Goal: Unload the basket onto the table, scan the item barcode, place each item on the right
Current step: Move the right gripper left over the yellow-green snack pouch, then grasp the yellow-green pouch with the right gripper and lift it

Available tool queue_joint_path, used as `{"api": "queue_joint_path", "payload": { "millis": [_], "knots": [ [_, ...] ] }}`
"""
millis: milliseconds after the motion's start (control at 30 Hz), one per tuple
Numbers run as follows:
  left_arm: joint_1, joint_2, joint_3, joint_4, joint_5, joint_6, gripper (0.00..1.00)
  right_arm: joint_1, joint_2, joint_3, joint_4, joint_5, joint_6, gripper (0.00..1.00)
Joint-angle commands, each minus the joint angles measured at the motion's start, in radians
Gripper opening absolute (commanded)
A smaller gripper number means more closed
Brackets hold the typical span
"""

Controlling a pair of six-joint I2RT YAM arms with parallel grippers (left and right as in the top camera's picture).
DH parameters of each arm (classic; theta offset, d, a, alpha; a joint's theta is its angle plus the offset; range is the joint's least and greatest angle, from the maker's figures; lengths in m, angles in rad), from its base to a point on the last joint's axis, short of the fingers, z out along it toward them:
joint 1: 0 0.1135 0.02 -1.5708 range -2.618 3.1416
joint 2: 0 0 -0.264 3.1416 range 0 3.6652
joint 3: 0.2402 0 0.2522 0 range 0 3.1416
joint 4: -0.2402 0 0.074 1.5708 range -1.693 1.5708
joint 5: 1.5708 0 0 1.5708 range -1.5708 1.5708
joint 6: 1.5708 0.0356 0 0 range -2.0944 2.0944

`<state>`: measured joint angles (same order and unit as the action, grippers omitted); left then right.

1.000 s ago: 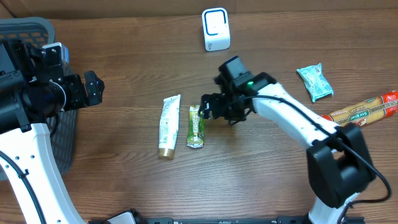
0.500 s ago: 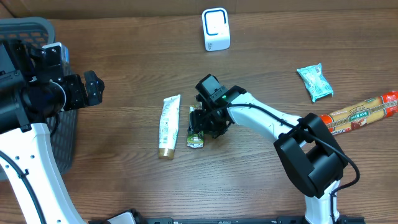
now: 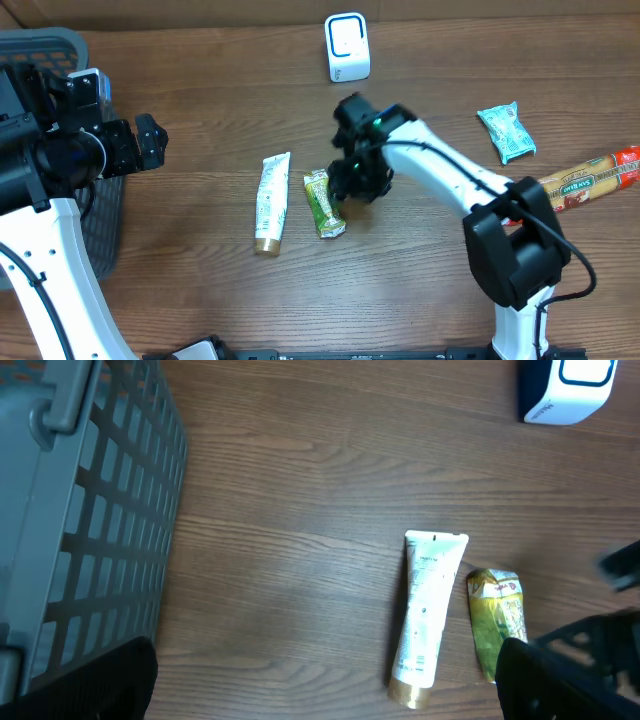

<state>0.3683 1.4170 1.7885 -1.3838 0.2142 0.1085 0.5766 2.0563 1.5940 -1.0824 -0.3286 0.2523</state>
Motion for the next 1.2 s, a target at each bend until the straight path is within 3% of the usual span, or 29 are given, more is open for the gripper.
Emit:
{"api": "queue_joint_path", "payload": {
  "millis": [0, 100, 300, 433, 667, 800, 933, 1067, 1167],
  "knots": [
    [0.003, 0.002, 0.014, 0.000, 0.015, 0.015, 0.99, -0.033, -0.003, 0.028, -0.029, 0.138, -0.184, 0.59],
    [0.003, 0.002, 0.014, 0.000, 0.015, 0.015, 1.00, -0.051, -0.003, 0.030, -0.034, 0.132, -0.219, 0.62],
    [0.003, 0.002, 0.014, 0.000, 0.015, 0.015, 1.00, -0.014, -0.002, 0.037, 0.035, -0.122, -0.233, 0.62],
    [0.003, 0.002, 0.014, 0.000, 0.015, 0.015, 1.00, 0.053, 0.008, 0.035, 0.055, -0.065, -0.117, 0.63],
    [0.003, 0.002, 0.014, 0.000, 0.014, 0.015, 1.00, 0.113, 0.059, 0.035, 0.011, -0.002, -0.053, 0.62],
    [0.003, 0.002, 0.014, 0.000, 0.015, 0.015, 0.99, 0.097, 0.060, 0.035, -0.001, -0.001, -0.042, 0.42],
    [0.003, 0.002, 0.014, 0.000, 0.015, 0.015, 1.00, 0.063, 0.060, 0.035, -0.032, -0.001, -0.052, 0.16],
    [0.003, 0.002, 0.014, 0.000, 0.015, 0.015, 1.00, -0.006, 0.060, 0.035, -0.065, -0.001, -0.096, 0.04],
    [0.003, 0.002, 0.014, 0.000, 0.015, 0.015, 1.00, -0.065, 0.060, 0.036, -0.076, -0.002, -0.138, 0.04]
  ]
}}
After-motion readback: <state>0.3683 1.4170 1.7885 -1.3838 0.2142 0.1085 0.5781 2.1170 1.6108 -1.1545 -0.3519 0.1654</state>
